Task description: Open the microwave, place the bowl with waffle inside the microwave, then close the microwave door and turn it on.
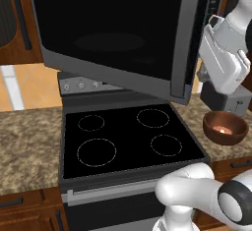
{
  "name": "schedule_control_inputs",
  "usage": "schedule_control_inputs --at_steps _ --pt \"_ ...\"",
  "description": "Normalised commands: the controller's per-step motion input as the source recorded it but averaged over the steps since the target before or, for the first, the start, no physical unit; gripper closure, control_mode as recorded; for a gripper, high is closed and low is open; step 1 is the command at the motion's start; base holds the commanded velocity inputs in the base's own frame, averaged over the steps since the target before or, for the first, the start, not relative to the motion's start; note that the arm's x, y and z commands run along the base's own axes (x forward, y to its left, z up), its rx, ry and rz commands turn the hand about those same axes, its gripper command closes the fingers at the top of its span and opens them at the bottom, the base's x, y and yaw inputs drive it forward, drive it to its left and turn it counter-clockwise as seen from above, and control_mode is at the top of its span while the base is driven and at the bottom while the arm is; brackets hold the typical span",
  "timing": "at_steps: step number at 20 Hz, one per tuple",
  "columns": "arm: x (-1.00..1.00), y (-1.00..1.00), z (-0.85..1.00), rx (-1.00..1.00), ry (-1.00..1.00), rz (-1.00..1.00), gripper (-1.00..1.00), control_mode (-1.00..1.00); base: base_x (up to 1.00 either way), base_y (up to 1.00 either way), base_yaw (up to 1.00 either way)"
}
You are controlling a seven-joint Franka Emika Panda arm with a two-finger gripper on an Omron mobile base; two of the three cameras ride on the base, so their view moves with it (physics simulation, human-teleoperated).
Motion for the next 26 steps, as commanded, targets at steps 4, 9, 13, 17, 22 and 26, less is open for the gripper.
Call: schedule_control_inputs --at_steps 4,9,13,17,22,26 --pt "-1.0 0.97 -0.79 -0.35 -0.03 0.31 -1.0 -1.0 0.0 0.0 0.0" --pt "-1.0 -0.18 -0.09 0.04 -0.26 0.22 -1.0 -1.0 0.0 0.0 0.0" --pt "-0.81 -0.81 0.29 0.22 -0.11 0.34 -1.0 -1.0 0.0 0.0 0.0" --pt "0.33 -0.25 0.13 0.2 -0.02 0.44 -1.0 -1.0 0.0 0.0 0.0" --pt "0.8 0.43 -0.5 0.02 -0.4 0.52 -1.0 -1.0 0.0 0.0 0.0" --pt "0.36 0.17 -0.29 0.07 -0.81 0.62 -1.0 -1.0 0.0 0.0 0.0"
